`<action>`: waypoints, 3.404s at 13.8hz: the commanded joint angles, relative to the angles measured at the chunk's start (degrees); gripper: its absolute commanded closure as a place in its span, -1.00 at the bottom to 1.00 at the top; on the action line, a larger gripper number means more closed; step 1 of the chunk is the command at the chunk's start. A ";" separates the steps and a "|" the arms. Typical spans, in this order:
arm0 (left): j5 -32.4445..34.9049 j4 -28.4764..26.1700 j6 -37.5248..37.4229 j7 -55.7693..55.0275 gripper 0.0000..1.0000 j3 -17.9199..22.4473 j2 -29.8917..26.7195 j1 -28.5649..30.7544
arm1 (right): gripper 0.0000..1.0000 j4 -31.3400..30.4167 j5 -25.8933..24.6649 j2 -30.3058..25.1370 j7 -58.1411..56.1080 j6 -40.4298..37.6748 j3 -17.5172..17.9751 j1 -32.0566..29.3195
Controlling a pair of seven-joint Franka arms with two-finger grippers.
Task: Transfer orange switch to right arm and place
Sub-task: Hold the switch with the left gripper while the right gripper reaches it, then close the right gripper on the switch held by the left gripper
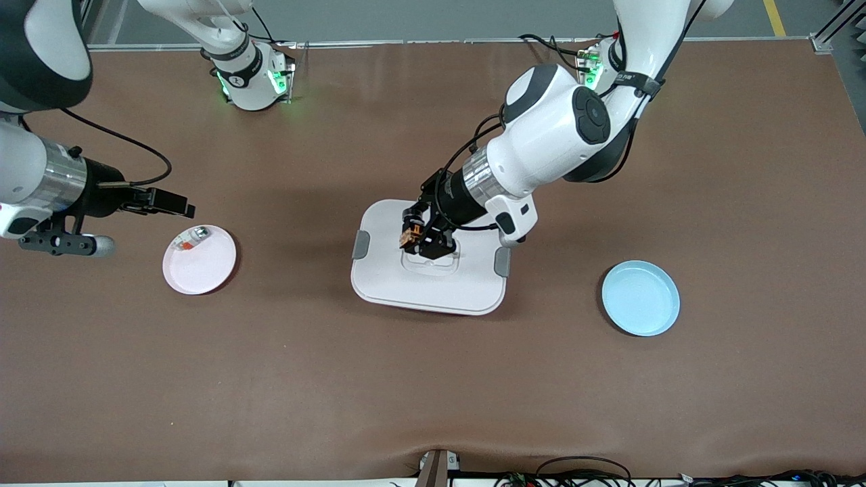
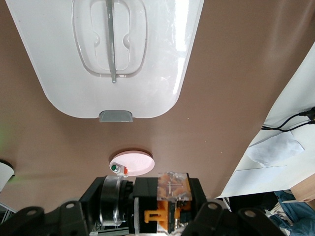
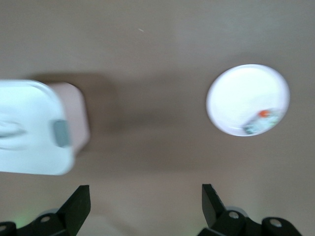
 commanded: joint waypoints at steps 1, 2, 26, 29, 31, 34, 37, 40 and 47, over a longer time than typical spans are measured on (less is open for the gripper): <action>1.35 1.19 0.73 -1.50 0.54 0.29 0.67 -0.56 | -1.00 -4.47 9.50 -2.54 3.83 6.28 0.63 1.79; 1.52 1.19 1.00 -1.50 0.54 0.29 0.76 -0.56 | -1.00 -6.49 14.51 -3.33 3.48 10.49 0.63 2.58; 2.49 1.19 1.09 -1.42 0.52 -0.06 0.85 -2.85 | -1.00 -7.74 29.06 5.28 0.58 37.25 0.63 24.56; 2.40 1.28 1.18 -1.50 0.52 -0.14 0.67 -2.85 | -1.00 -6.95 28.88 5.89 -0.03 37.68 0.54 25.09; 2.40 1.19 1.09 -1.50 0.52 -0.23 -0.03 -2.85 | -1.00 -6.68 28.79 6.59 -4.67 37.77 0.54 25.09; 2.22 1.19 1.09 -1.59 0.52 -0.32 -0.82 -2.85 | -1.00 -6.51 29.15 6.95 -6.63 37.95 0.54 25.09; 2.31 1.19 1.09 -1.59 0.52 -0.41 -0.91 -3.02 | -0.96 -4.93 29.23 7.74 -6.72 38.04 0.63 25.09; 2.40 1.19 1.09 -1.59 0.52 -0.41 -0.91 -3.11 | -0.83 -4.05 29.32 8.09 -5.93 37.95 0.54 25.00; 2.49 1.19 1.09 -1.50 0.52 -0.32 -0.91 -3.03 | 0.69 -2.73 29.06 8.09 -8.02 37.60 0.54 24.65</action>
